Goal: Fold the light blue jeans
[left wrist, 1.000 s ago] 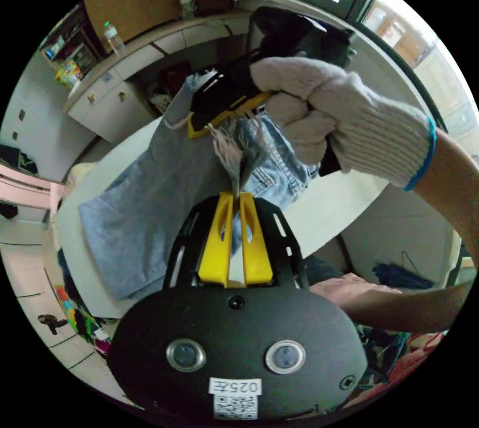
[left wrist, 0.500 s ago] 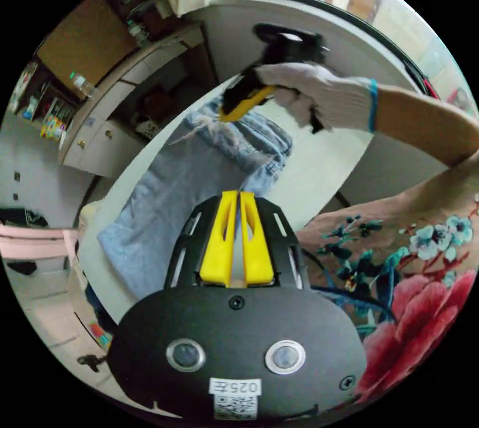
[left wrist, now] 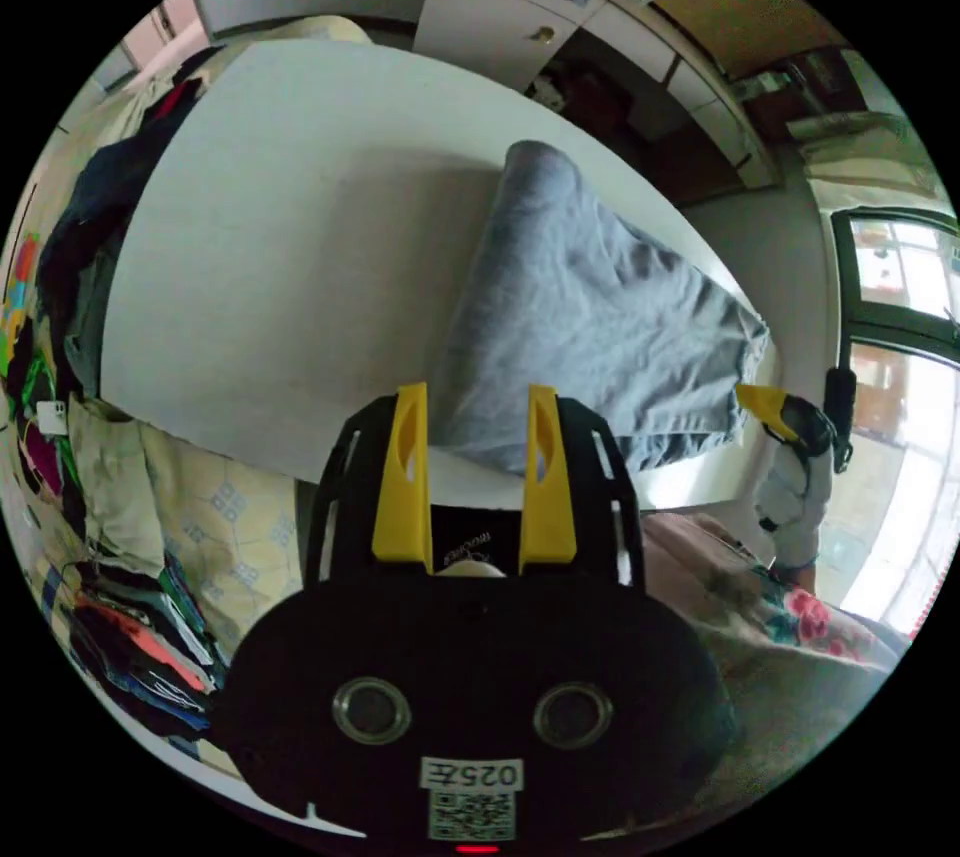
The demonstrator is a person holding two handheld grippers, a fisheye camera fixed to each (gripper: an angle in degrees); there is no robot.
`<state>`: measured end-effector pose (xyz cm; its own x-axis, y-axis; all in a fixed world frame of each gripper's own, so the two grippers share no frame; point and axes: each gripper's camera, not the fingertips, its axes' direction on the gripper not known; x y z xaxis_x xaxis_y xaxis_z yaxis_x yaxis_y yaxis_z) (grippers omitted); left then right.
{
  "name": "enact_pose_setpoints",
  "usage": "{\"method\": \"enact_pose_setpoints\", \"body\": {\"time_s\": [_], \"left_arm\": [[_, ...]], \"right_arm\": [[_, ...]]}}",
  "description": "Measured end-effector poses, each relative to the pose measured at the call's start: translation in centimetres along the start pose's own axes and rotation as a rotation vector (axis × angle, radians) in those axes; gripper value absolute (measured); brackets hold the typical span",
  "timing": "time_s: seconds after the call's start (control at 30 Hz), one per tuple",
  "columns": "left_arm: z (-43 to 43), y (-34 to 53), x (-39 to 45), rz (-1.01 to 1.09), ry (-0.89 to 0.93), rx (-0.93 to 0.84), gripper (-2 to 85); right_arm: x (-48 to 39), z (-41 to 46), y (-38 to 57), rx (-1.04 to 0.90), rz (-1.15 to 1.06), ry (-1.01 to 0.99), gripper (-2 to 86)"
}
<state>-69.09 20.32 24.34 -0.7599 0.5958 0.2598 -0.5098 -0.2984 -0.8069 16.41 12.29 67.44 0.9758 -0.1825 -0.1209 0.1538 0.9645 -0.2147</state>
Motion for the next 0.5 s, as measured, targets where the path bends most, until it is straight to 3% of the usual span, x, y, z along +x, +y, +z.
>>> {"method": "enact_pose_setpoints", "body": {"time_s": [0.23, 0.37, 0.5], "left_arm": [[1.6, -2.5, -3.1, 0.109, 0.058, -0.074, 8.3], [2.1, -4.1, -4.6, 0.158, 0.099, -0.128, 9.0], [1.8, -4.9, -4.7, 0.264, 0.073, -0.152, 9.9]], "right_arm": [[-15.1, 16.9, -8.6, -0.063, -0.071, 0.220, 8.7], [-17.3, 24.3, -11.9, -0.125, 0.042, 0.450, 8.1], [-19.1, 25.8, -12.6, -0.071, 0.125, 0.545, 6.2]]}}
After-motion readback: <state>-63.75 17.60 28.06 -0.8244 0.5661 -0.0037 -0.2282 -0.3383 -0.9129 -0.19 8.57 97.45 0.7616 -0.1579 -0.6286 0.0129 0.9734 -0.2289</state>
